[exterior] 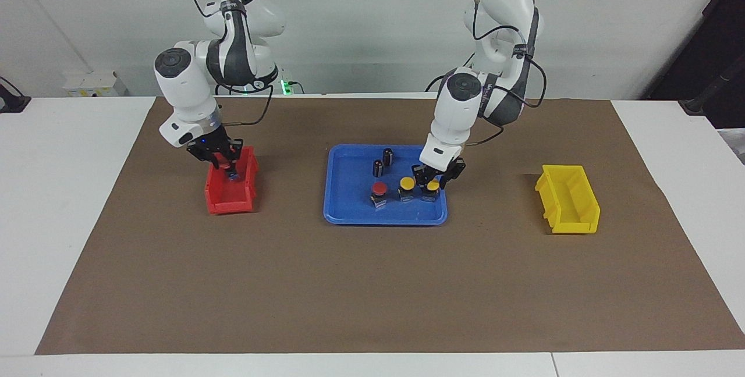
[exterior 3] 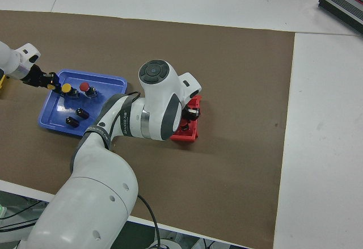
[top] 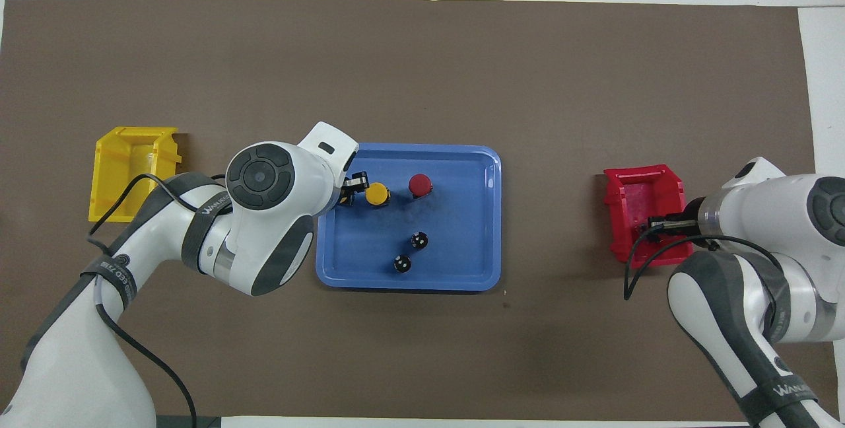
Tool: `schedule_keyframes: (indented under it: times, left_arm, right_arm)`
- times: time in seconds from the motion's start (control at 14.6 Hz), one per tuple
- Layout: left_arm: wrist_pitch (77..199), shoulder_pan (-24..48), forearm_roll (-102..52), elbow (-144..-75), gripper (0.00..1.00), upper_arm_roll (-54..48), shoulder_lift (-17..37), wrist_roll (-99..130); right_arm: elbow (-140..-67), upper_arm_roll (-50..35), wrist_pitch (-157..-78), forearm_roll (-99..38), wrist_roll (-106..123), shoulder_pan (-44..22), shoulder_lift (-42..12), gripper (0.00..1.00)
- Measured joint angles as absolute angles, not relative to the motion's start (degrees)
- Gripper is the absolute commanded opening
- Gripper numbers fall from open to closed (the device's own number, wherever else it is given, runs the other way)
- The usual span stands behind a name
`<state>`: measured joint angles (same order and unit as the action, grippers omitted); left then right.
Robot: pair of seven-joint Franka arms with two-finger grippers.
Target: Sort red and yellow buttons by color
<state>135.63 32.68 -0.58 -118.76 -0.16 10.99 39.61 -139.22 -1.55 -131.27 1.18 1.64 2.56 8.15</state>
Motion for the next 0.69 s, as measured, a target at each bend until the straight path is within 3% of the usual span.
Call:
schedule_keyframes:
  times: [0.21, 0.41, 0.69]
  left_arm:
    - [130.11, 32.66, -0.39, -114.72, 0.01, 0.25, 10.88, 39.61]
    - [117.21, 31.61, 2.23, -107.18, 0.01, 1.23, 9.07, 38.09]
    - [111.49, 19.44, 3.89, -104.60, 0.01, 1.87, 4.81, 21.00]
  right_arm:
    - [-139.71, -1.61, -131.55, 1.18, 1.64, 2.54, 8.16, 0.30]
    - [-140.12, -1.65, -131.56, 1.18, 1.64, 2.46, 8.18, 0.54]
    - [-139.80, -1.73, -131.54, 1.18, 1.64, 2.44, 8.36, 0.58]
